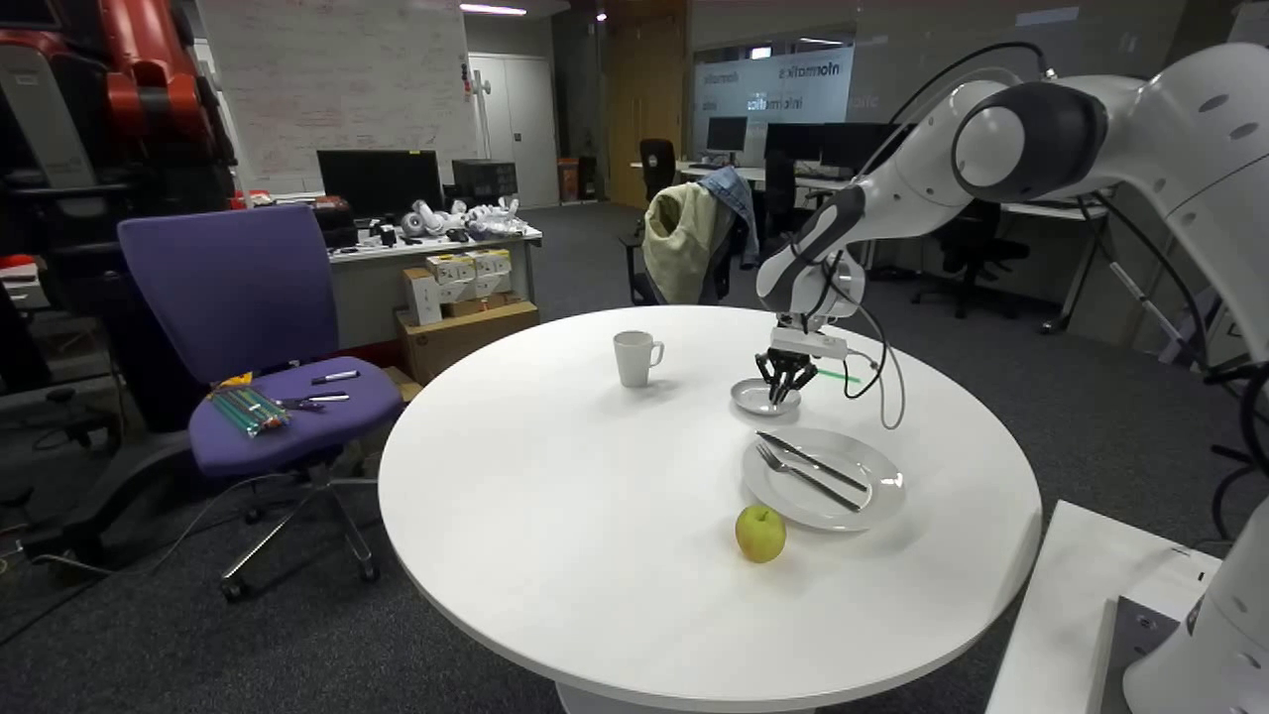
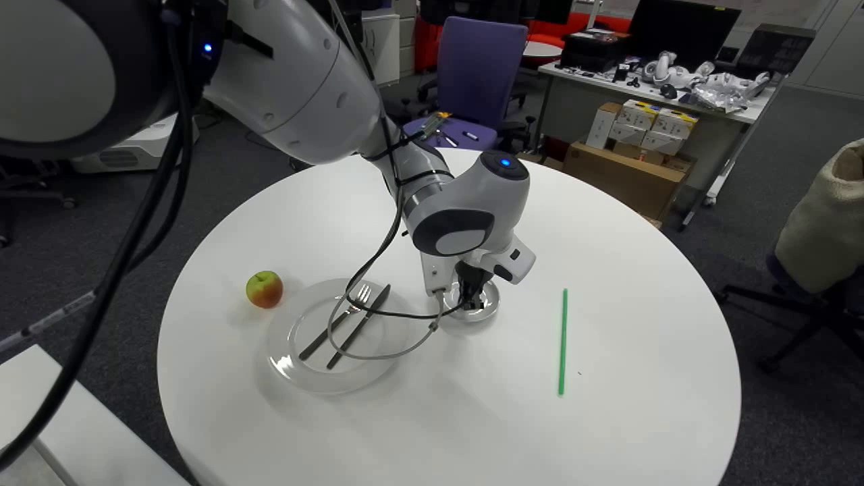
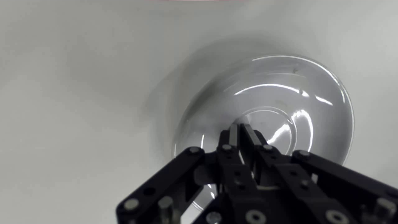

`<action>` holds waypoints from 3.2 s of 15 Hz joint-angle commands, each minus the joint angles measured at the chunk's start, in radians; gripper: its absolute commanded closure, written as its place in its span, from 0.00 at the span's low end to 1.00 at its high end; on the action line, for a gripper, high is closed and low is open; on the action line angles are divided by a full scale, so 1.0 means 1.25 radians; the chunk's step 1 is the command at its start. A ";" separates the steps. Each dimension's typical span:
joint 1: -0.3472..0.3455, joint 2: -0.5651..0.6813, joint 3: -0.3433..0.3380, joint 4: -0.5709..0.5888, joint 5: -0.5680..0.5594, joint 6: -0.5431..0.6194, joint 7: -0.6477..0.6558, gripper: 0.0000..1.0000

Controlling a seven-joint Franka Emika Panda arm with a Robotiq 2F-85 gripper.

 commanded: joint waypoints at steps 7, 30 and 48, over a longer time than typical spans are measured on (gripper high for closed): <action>0.029 -0.029 -0.086 -0.047 -0.038 -0.144 -0.004 1.00; 0.116 -0.115 -0.121 -0.167 -0.114 0.003 -0.017 1.00; 0.118 -0.353 -0.088 -0.285 -0.132 -0.019 -0.138 1.00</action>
